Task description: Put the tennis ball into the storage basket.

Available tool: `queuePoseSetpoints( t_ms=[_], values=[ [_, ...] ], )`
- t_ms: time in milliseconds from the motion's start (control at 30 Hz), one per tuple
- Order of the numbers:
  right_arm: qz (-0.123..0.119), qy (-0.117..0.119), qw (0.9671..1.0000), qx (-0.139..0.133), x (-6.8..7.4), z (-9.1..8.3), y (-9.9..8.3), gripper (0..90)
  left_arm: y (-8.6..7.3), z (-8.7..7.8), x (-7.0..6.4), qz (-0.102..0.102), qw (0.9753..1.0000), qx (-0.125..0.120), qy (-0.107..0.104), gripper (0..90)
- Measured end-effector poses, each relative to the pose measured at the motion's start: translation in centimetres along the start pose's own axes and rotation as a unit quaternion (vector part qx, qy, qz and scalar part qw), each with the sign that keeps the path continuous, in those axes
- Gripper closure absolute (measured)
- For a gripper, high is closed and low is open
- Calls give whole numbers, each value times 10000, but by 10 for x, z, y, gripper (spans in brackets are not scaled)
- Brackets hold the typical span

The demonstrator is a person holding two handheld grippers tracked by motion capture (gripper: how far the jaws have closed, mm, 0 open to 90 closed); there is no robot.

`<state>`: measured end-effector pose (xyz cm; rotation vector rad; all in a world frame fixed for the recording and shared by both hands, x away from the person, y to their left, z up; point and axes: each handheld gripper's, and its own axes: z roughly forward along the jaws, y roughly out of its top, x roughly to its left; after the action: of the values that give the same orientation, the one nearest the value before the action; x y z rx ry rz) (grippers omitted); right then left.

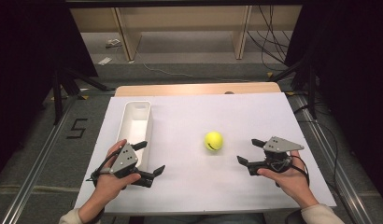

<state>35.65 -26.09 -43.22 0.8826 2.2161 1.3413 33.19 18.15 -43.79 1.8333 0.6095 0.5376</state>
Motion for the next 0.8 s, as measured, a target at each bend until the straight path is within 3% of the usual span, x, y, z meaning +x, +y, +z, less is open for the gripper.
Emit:
queuePoseSetpoints(
  t_ms=[800],
  values=[
    [-68,28,9999,96,1,44,18,157,1,0,0,4,10000,-13,-29,0]
  ],
)
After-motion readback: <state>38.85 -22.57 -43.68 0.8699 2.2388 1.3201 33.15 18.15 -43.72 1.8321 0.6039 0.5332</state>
